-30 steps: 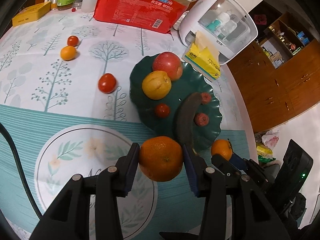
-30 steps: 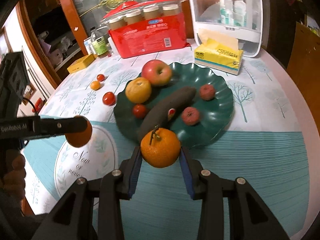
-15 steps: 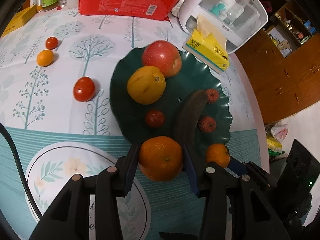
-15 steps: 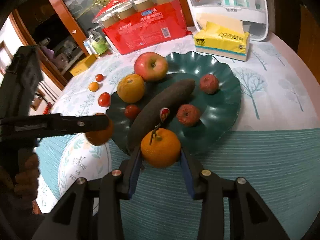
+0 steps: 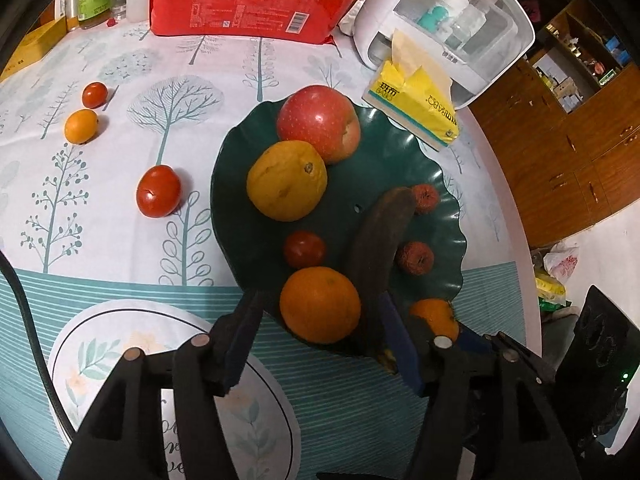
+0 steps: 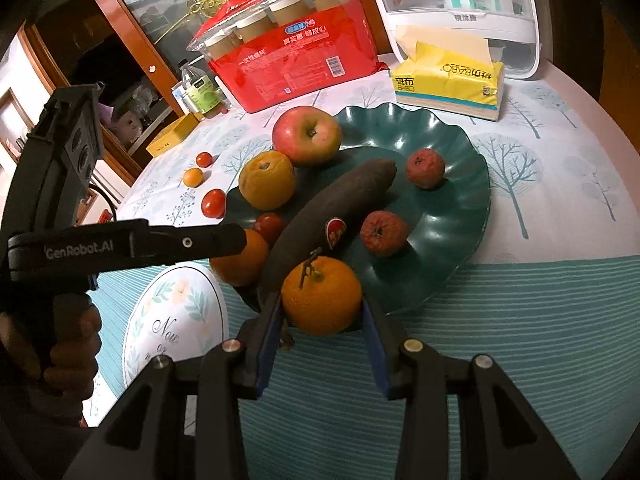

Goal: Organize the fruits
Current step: 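Open the left tool to drop the orange while the right tool releases the tangerine, then move both open tools toward the remaining small orange and red tomatoes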

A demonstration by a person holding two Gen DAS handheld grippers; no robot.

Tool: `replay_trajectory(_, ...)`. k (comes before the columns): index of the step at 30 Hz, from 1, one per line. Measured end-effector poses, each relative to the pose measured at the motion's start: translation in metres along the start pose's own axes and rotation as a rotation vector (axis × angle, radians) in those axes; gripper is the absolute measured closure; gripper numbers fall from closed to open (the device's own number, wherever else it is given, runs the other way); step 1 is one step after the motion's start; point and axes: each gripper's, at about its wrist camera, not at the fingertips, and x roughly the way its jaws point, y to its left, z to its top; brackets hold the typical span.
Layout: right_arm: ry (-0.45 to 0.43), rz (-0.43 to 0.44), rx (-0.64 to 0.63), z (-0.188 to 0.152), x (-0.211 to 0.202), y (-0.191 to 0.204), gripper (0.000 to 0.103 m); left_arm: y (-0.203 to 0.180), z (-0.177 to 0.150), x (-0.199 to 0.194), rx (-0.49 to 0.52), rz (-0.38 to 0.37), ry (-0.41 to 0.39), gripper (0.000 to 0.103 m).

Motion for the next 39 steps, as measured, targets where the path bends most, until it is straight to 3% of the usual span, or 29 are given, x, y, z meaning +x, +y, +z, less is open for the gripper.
replay_trajectory(4,-0.022,-0.014,-0.003,0.0,-0.007,0.003,0.056,0.002,-0.002,-0.012,-0.003,-0.001,-0.019,0.038)
replay_trajectory(15,-0.047,-0.037,-0.019,-0.004,-0.026,0.024,0.051,0.021,-0.026,-0.055,-0.035,0.014,-0.083,0.031)
replay_trajectory(27,0.022,-0.023,0.025,-0.021,-0.021,0.061,0.048,0.062,-0.058,-0.088,-0.074,0.095,-0.053,0.024)
replay_trajectory(34,0.074,0.002,0.073,-0.022,-0.005,0.087,0.048,0.09,-0.052,-0.112,-0.035,0.148,-0.026,0.02)
replay_trajectory(39,0.087,-0.001,0.118,-0.018,0.007,0.103,0.048,0.103,-0.034,-0.132,0.073,0.194,-0.012,0.018)
